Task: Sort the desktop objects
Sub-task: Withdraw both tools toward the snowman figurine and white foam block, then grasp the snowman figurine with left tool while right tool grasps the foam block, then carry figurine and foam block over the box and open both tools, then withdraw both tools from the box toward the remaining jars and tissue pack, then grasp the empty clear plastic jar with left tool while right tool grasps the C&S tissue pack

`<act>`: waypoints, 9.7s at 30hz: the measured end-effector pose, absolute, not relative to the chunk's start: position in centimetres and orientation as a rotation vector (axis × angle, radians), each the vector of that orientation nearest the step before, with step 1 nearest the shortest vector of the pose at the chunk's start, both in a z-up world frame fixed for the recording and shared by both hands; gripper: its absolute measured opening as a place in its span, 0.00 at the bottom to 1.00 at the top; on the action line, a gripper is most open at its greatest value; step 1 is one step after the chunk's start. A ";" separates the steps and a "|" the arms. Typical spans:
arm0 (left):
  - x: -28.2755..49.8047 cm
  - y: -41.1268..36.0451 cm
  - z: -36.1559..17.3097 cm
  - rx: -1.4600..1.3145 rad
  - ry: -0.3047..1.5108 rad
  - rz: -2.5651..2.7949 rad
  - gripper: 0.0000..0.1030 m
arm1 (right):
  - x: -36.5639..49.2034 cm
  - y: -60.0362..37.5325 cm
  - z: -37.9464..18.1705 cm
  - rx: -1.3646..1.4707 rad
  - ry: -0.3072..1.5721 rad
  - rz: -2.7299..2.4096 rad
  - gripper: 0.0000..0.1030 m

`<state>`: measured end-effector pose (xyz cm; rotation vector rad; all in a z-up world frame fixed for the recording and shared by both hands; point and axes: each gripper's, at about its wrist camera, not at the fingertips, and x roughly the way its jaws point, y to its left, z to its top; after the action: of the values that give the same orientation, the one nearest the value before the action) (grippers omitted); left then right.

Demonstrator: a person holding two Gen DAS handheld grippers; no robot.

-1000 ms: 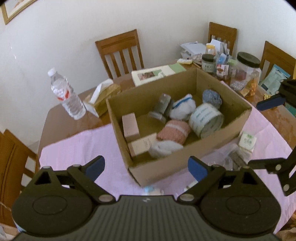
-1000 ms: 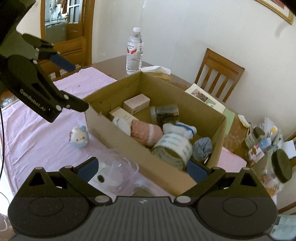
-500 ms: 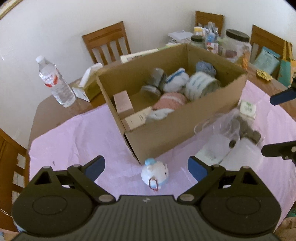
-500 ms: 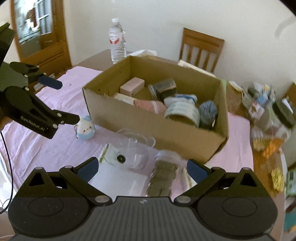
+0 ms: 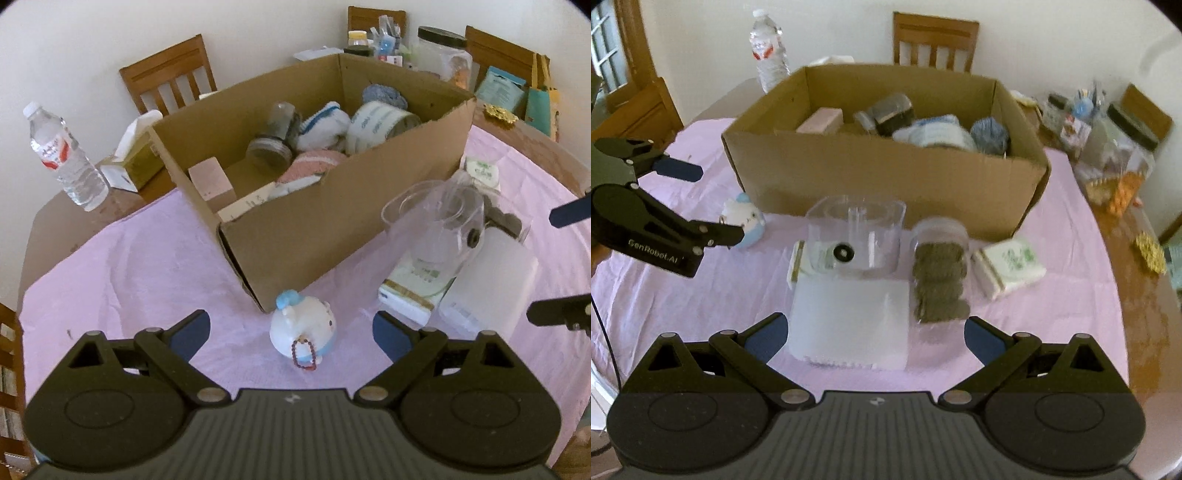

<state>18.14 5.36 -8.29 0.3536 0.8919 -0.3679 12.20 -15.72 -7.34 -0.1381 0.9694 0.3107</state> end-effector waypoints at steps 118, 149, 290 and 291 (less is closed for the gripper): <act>27.4 3.1 0.5 0.348 0.785 -0.526 0.44 | 21.1 -12.1 2.2 -0.289 0.758 0.406 0.84; 26.6 3.7 0.5 0.379 0.834 -0.431 0.94 | 20.5 -15.9 -0.8 -0.255 0.817 0.334 1.00; 19.7 -8.2 -10.8 0.313 0.879 -0.225 0.93 | 25.7 -25.0 -12.7 -0.365 1.023 0.613 0.88; 19.7 -8.2 -10.9 0.322 0.877 -0.226 0.92 | 25.6 -25.0 -12.7 -0.366 1.023 0.616 0.88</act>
<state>19.70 -8.19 -10.91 0.3218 0.8770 -0.2257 25.63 -25.00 -12.68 -0.3663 1.0228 0.6156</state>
